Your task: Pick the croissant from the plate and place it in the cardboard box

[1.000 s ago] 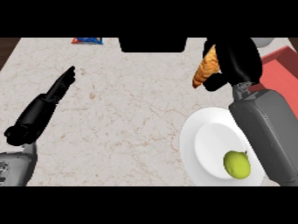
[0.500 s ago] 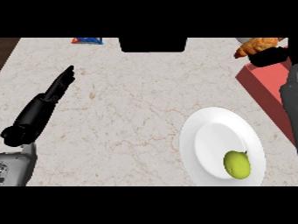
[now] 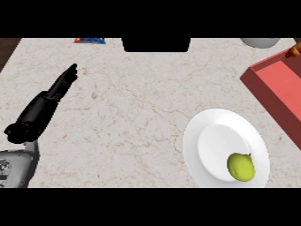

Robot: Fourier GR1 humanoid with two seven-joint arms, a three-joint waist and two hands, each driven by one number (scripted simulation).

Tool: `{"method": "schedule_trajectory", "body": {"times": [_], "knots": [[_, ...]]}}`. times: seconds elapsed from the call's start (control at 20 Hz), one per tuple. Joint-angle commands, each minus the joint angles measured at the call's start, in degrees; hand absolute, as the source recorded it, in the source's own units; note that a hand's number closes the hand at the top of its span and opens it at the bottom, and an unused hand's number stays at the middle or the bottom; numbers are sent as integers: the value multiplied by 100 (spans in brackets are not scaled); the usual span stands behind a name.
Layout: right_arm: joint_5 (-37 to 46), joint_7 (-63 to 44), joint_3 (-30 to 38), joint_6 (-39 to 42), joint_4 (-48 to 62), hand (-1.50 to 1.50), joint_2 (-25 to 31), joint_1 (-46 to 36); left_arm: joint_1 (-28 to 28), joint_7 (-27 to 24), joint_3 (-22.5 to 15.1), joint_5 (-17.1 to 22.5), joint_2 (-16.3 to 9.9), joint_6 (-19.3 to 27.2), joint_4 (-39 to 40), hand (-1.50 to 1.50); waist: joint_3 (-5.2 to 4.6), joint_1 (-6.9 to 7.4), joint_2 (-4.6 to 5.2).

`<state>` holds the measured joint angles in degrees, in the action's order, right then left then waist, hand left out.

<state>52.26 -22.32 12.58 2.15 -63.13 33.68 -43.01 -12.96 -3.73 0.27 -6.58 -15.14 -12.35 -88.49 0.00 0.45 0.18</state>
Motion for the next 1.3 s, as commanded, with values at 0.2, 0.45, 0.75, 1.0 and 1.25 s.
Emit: {"method": "schedule_trajectory", "body": {"times": [0.2, 0.45, 0.75, 1.0, 1.25], "knots": [[-507, 983, 376, 1270, 1609, 150, 855, 104, 171, -8, -15, -16, 5, -63, -193, 0, 6, 62, 14], [-252, 1428, 166, 1605, 2581, 150, 1155, 43, -8, -16, 181, 176, -190, -345, -14, 0, 6, 103, 40], [-589, 2476, 237, 2047, 2883, -150, 1133, 263, 142, -270, 41, -175, 80, -19, 90, 0, 4, 14, 8], [-1246, 3359, 979, 1681, 2951, -150, 1380, -63, -18, 135, 63, -26, 88, -103, -136, 0, 14, 9, 12], [-2835, 3119, 2666, 1210, 3120, -150, 893, -602, 7, 192, 170, 78, -1, -163, -260, 0, 30, -40, -50]]}}
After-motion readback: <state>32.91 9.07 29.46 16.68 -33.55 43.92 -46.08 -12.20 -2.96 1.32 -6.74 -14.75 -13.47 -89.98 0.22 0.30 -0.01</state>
